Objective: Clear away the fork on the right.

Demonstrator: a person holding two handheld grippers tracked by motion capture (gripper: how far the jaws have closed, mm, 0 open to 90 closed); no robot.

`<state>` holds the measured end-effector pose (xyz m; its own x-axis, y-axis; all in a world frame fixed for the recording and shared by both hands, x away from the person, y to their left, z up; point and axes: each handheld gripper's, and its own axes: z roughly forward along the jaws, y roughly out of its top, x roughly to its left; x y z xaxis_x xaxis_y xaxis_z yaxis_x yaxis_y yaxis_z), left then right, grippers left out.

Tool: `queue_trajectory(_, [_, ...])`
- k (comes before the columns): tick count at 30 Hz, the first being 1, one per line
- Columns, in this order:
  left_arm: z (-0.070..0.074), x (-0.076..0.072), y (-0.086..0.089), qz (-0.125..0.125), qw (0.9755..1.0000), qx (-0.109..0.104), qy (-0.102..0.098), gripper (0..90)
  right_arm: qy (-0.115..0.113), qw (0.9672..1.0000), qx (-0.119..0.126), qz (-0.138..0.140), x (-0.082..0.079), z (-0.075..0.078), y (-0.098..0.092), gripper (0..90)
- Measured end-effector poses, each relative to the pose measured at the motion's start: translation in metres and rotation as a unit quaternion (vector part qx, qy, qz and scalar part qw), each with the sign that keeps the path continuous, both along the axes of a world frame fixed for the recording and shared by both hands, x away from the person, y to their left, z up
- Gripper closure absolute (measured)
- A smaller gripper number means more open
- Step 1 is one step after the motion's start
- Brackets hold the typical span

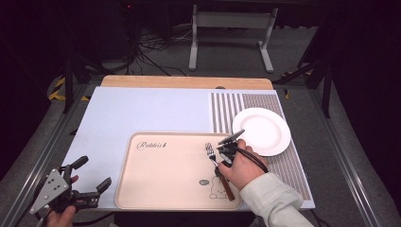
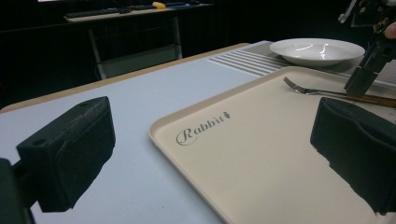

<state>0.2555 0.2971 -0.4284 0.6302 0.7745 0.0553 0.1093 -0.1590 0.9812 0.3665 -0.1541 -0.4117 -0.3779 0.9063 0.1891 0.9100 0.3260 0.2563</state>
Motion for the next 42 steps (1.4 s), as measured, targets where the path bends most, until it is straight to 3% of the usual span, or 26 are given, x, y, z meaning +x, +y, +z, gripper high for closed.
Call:
queue_trajectory(3, [0.0,0.0,0.0,0.002,1.0,0.0,0.0,0.6,-0.048,0.9985,0.015,0.024,-0.001,0.002,0.001,29.7])
queue_trajectory(5, [0.0,0.0,0.0,0.002,1.0,0.0,0.0,0.6,-0.091,0.9944,0.012,0.051,0.0,0.004,0.002,19.3])
queue_trajectory(6, [0.0,0.0,0.0,0.002,1.0,0.0,-0.001,0.6,-0.118,0.9905,0.005,0.07,0.001,0.005,0.002,17.1])
queue_trajectory(7, [0.0,0.0,0.0,0.001,1.0,0.002,0.0,0.6,-0.13,0.9882,0.005,0.082,0.001,0.006,0.002,14.8])
queue_trajectory(10, [0.0,0.0,0.0,0.001,1.0,0.001,0.0,0.6,-0.151,0.9829,0.02,0.104,0.004,0.01,0.003,12.8])
queue_trajectory(12, [0.0,0.0,0.0,0.001,1.0,0.001,0.001,0.6,-0.153,0.982,0.025,0.108,0.004,0.011,0.004,12.8])
queue_trajectory(13, [0.0,0.0,0.0,0.001,1.0,-0.001,0.001,0.6,-0.161,0.9782,0.042,0.125,0.006,0.014,0.004,12.8])
queue_trajectory(15, [0.0,0.0,0.0,0.002,1.0,-0.001,0.0,0.6,-0.167,0.9749,0.064,0.133,0.007,0.018,0.004,12.8])
queue_trajectory(16, [0.0,0.0,0.0,0.002,1.0,-0.001,0.0,0.6,-0.181,0.9684,0.079,0.152,0.01,0.02,0.004,12.5])
queue_trajectory(18, [0.0,0.0,-0.001,0.002,1.0,0.0,0.0,0.6,-0.184,0.9666,0.087,0.156,0.011,0.021,0.005,12.5])
queue_trajectory(19, [0.0,0.0,0.0,0.002,1.0,0.0,0.001,0.6,-0.195,0.9607,0.101,0.169,0.013,0.022,0.005,12.9])
queue_trajectory(20, [0.0,0.0,0.0,0.002,1.0,0.0,0.002,0.6,-0.2,0.9583,0.109,0.173,0.014,0.022,0.006,14.5])
queue_trajectory(21, [0.0,0.0,0.0,0.002,1.0,0.0,0.002,0.6,-0.208,0.9535,0.116,0.185,0.014,0.022,0.006,18.4])
queue_trajectory(23, [0.0,0.0,0.0,0.002,1.0,0.0,0.002,0.6,-0.225,0.9458,0.119,0.202,0.015,0.023,0.006,35.5])
queue_trajectory(24, [0.0,0.0,0.0,0.002,1.0,0.0,0.002,0.6,-0.225,0.9458,0.119,0.202,0.015,0.023,0.006,35.5])
queue_trajectory(25, [0.0,0.0,0.0,0.002,1.0,0.0,0.002,0.6,-0.231,0.9419,0.114,0.215,0.016,0.024,0.006,46.4])
queue_trajectory(26, [0.0,0.0,0.0,0.002,1.0,0.0,0.003,0.6,-0.23,0.9409,0.106,0.225,0.016,0.025,0.006,56.8])
queue_trajectory(28, [0.0,0.0,0.0,0.002,1.0,0.0,0.003,0.6,-0.241,0.9335,0.1,0.246,0.017,0.025,0.006,74.0])
queue_trajectory(29, [0.0,0.0,0.0,0.002,1.0,0.0,0.003,0.6,-0.236,0.9341,0.095,0.25,0.018,0.025,0.007,78.1])
queue_trajectory(30, [0.0,0.0,0.0,0.002,1.0,-0.001,0.002,0.6,-0.238,0.9316,0.091,0.259,0.019,0.024,0.007,81.0])
queue_trajectory(31, [0.0,0.0,0.0,0.002,1.0,-0.001,0.002,0.6,-0.24,0.9269,0.085,0.276,0.022,0.023,0.008,87.9])
queue_trajectory(32, [0.0,0.0,0.0,0.002,1.0,-0.001,0.003,0.6,-0.234,0.9284,0.083,0.277,0.023,0.022,0.008,89.6])
queue_trajectory(34, [0.0,0.0,0.0,0.002,1.0,-0.001,0.003,0.6,-0.229,0.9269,0.079,0.287,0.025,0.019,0.008,90.0])
queue_trajectory(38, [0.0,0.0,0.0,0.001,1.0,-0.001,0.003,0.6,-0.209,0.9327,0.07,0.285,0.033,0.009,0.009,90.0])
queue_trajectory(42, [0.0,0.0,0.0,-0.001,1.0,0.0,0.004,0.6,-0.19,0.9363,0.063,0.288,0.037,0.001,0.008,90.0])
